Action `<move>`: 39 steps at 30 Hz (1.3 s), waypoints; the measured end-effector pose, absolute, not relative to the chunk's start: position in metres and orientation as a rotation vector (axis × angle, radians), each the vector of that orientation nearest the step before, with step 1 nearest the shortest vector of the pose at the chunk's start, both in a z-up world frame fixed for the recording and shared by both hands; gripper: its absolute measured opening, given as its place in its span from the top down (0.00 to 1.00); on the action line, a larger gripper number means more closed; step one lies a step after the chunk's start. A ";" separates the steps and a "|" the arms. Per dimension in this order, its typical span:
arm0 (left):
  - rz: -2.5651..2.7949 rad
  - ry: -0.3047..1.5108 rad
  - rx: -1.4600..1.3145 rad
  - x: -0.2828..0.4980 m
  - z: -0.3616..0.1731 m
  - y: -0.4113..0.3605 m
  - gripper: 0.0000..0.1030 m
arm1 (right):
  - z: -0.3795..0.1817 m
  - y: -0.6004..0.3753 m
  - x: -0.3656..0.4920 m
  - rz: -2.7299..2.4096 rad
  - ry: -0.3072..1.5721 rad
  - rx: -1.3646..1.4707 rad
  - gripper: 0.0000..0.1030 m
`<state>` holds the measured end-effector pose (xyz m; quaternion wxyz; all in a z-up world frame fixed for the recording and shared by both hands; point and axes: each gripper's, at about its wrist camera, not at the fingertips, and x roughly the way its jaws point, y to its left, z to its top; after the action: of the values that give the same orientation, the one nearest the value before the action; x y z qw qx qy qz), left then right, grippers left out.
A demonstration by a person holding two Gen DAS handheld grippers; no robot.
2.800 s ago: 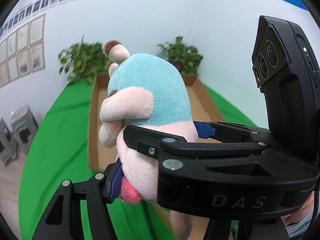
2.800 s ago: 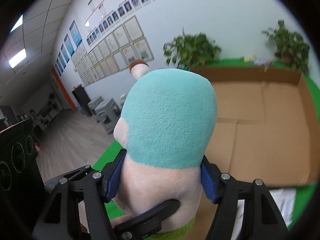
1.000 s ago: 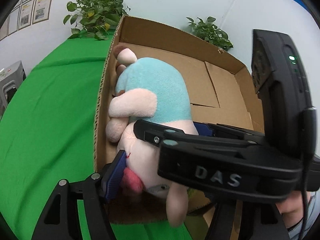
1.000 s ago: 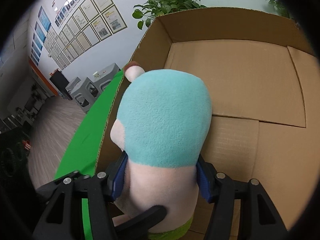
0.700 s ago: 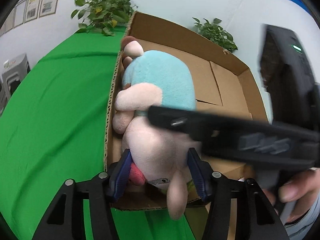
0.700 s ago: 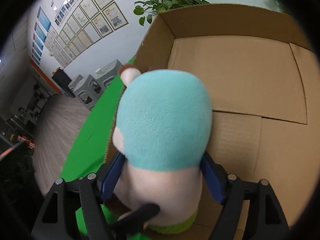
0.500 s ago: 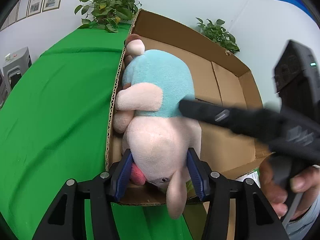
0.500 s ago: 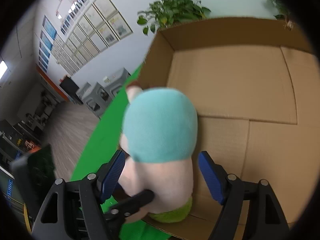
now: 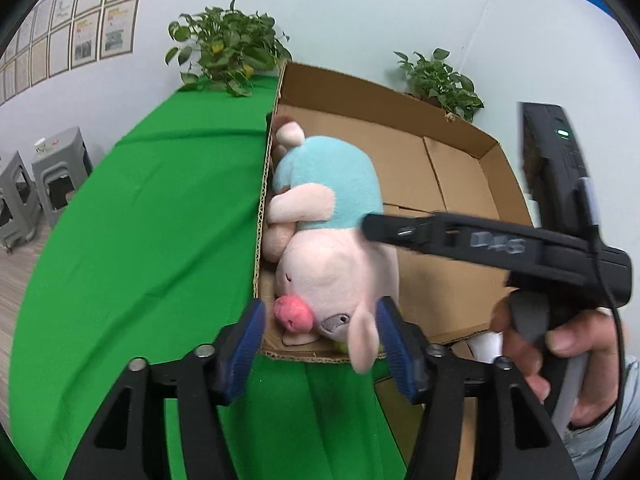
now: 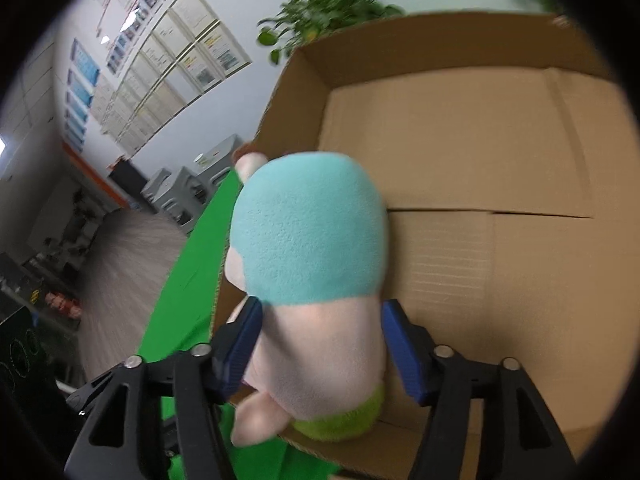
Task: Organize objects
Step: 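Lower the plush toy into the tray box and open the right gripper, then reach the left gripper to the long brown box and grasp it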
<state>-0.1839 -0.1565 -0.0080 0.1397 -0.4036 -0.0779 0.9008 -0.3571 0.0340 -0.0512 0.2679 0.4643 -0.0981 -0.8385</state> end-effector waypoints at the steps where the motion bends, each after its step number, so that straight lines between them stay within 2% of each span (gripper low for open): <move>1: 2.617 -0.219 -1.158 -0.180 -0.004 -0.155 0.34 | -0.044 0.042 -0.350 -2.298 -0.264 1.217 0.17; 3: 2.661 -0.196 -1.122 -0.168 0.007 -0.155 0.30 | -0.031 0.060 -0.333 -2.378 -0.232 1.140 0.15; 6: 2.694 -0.182 -1.081 -0.155 0.020 -0.149 0.25 | -0.020 0.082 -0.302 -2.484 -0.142 1.085 0.00; 18: 2.709 -0.154 -1.002 -0.107 0.048 -0.102 0.15 | -0.024 0.127 -0.226 -2.559 -0.079 1.144 0.00; 24: 2.717 -0.148 -1.043 -0.095 0.043 -0.091 0.15 | -0.019 0.131 -0.213 -2.498 -0.089 1.234 0.00; 32: 2.755 -0.163 -1.068 -0.088 0.039 -0.099 0.15 | 0.025 0.126 -0.197 -2.519 -0.035 1.198 0.00; 39: 2.735 -0.179 -1.138 -0.093 0.020 -0.105 0.15 | 0.049 0.127 -0.187 -2.542 -0.114 1.196 0.00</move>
<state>-0.0934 -0.1053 0.0200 0.0869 -0.3820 -0.0600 0.9181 -0.1868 0.1269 0.0485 0.1642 0.4196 -0.0401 -0.8918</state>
